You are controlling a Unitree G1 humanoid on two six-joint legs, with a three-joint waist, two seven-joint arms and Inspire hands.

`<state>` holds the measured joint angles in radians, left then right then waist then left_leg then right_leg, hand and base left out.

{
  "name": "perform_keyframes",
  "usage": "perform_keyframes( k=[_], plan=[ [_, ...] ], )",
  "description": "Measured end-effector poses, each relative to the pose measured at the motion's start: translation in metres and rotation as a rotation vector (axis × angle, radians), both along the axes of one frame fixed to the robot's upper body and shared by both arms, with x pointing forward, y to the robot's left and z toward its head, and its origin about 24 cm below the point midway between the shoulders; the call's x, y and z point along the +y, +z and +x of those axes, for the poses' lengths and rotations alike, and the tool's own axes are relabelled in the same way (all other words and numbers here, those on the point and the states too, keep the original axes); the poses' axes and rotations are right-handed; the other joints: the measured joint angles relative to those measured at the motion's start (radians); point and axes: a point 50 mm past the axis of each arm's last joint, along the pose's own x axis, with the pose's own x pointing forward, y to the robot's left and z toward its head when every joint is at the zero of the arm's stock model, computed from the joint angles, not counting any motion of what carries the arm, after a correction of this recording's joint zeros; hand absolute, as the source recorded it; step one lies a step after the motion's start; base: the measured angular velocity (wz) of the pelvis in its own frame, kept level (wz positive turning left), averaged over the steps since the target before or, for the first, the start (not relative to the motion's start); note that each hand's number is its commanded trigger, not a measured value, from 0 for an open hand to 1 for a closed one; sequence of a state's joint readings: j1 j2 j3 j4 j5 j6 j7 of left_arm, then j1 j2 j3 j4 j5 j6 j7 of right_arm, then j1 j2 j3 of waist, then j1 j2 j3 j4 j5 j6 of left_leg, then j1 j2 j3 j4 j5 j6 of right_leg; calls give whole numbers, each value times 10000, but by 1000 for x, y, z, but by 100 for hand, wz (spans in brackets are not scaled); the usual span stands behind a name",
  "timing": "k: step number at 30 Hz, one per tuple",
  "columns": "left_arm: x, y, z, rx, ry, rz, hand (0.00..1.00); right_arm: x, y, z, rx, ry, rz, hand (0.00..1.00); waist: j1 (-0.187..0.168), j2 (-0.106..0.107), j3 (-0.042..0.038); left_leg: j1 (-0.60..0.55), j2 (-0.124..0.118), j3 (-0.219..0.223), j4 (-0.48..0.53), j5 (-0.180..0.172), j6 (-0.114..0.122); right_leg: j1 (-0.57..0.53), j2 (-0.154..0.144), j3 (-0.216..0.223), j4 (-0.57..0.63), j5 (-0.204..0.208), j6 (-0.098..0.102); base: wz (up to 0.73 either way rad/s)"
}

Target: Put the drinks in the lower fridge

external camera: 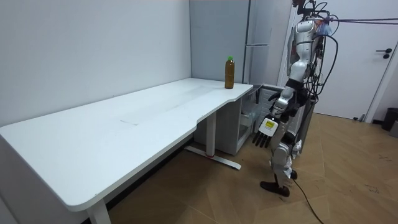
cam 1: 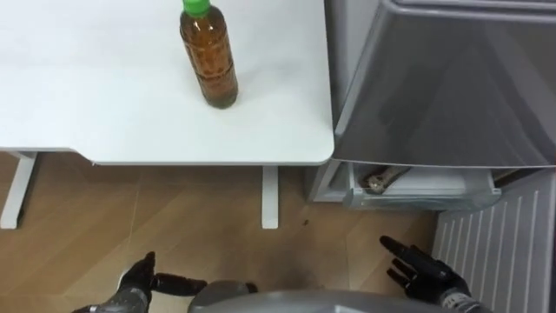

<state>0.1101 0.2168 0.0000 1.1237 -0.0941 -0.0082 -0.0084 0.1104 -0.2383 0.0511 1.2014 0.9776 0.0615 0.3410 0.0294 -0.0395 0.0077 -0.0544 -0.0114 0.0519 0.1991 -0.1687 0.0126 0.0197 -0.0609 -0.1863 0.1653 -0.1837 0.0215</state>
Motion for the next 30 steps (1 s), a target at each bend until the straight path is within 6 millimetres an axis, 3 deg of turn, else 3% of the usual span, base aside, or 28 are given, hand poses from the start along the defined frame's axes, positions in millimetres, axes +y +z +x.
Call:
perform_keyframes(
  k=[6,16,22,26,30],
  plan=[
    [-4,-2,-5,-8,370,-145,0,3,-3,-9,345,328,-54,0,-113,51,49,216,-7,-22,10,-76,1,307,1,1,-35,-31,33,0],
    [-10,-5,-15,189,731,-327,0,14,-10,-39,2066,2457,-582,0,-282,117,-39,496,-9,21,-16,-155,-7,517,20,118,-137,-87,44,-1],
    [-12,-6,-18,286,986,-317,0,11,-11,-35,2522,2911,-1126,0,-254,108,24,651,10,157,-77,-171,-7,595,35,238,-137,-90,45,-6],
    [-10,-5,-16,207,1185,-161,0,11,-11,-30,2637,3265,-1412,0,-256,108,-37,652,11,158,-75,-184,-4,561,38,320,-139,-108,50,-4],
    [-5,-4,-14,115,1695,496,0,11,-11,-29,2743,3482,-1566,0,-261,149,-23,767,9,156,-69,-205,-10,683,39,309,-146,-104,50,0]
  ],
)
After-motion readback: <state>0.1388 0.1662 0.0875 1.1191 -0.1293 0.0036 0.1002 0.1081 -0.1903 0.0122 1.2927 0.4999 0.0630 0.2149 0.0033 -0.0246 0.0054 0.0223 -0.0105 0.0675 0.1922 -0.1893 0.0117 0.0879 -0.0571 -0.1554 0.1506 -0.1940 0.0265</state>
